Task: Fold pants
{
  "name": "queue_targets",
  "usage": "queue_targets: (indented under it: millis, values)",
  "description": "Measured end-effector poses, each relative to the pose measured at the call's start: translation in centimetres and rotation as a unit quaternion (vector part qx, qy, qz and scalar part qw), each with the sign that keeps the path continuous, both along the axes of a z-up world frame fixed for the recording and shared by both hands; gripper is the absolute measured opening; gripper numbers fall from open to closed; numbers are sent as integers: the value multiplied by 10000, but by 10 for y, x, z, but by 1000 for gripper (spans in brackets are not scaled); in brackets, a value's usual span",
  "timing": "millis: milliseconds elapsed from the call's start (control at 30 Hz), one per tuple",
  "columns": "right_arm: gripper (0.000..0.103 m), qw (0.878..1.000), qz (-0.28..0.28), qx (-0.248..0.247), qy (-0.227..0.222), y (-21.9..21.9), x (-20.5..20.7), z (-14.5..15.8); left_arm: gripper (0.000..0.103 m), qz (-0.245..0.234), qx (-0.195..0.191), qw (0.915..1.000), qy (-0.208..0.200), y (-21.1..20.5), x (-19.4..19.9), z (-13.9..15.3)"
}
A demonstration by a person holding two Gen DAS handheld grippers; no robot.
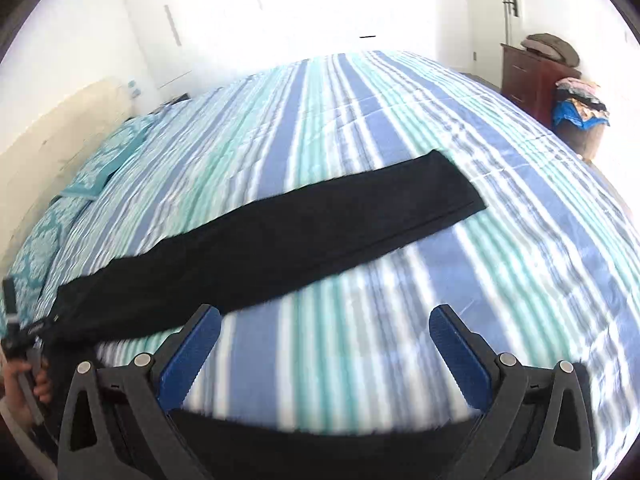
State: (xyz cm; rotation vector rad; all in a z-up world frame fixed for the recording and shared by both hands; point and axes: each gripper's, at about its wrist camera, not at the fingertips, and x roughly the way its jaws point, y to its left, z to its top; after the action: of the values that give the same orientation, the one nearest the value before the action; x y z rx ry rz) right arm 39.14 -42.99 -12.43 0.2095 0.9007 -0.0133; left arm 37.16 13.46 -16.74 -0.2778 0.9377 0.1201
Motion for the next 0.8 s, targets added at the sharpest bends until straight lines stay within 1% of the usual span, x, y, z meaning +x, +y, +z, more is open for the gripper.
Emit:
queue_targets:
  millis: [67, 133, 167, 200, 267, 300, 367, 467, 500, 567, 600, 633, 700, 800]
  values:
    - [103, 9992, -151, 107, 357, -40, 59, -11, 102, 195, 14, 9998, 56, 11, 9, -12]
    - [103, 9972, -266, 209, 671, -71, 109, -26, 102, 211, 37, 9998, 28, 10, 2, -22]
    - [102, 9957, -309, 217, 845, -81, 133, -34, 102, 150, 132, 9998, -37, 5, -1, -24]
    - [102, 9946, -381, 168, 951, -89, 153, -40, 102, 54, 362, 9993, -86, -1, -4, -25]
    - [98, 9939, -391, 128, 1028, -94, 186, -52, 102, -164, 812, 9966, -36, -14, -4, -27]
    - [96, 9936, -398, 42, 1056, -96, 199, -58, 102, -292, 911, 9954, -26, -19, -3, -29]
    - [95, 9934, -325, -136, 1096, -93, 222, -67, 102, -435, 999, 9940, -42, -25, -2, -32]
    - [95, 9905, -171, -484, 1279, -86, 241, -82, 102, -410, 989, 9942, 28, -24, 2, -39]
    - [91, 9894, -111, -501, 1356, -89, 246, -88, 102, -395, 960, 9946, 41, -23, 3, -40]
    - [55, 9894, 64, -198, 1434, -92, 245, -92, 102, -396, 939, 9948, 27, -21, 3, -40]
    - [32, 9908, 30, -139, 1344, -93, 240, -87, 102, -398, 939, 9948, 21, -21, 3, -40]
    - [12, 9919, 38, -180, 1253, -93, 232, -79, 102, -401, 938, 9948, 15, -21, 2, -40]
    - [11, 9941, 217, -323, 1008, -87, 209, -55, 102, -401, 934, 9948, -14, -20, 2, -41]
    - [11, 9952, 534, -525, 627, -70, 152, -10, 102, -412, 887, 9952, -42, -19, 0, -38]
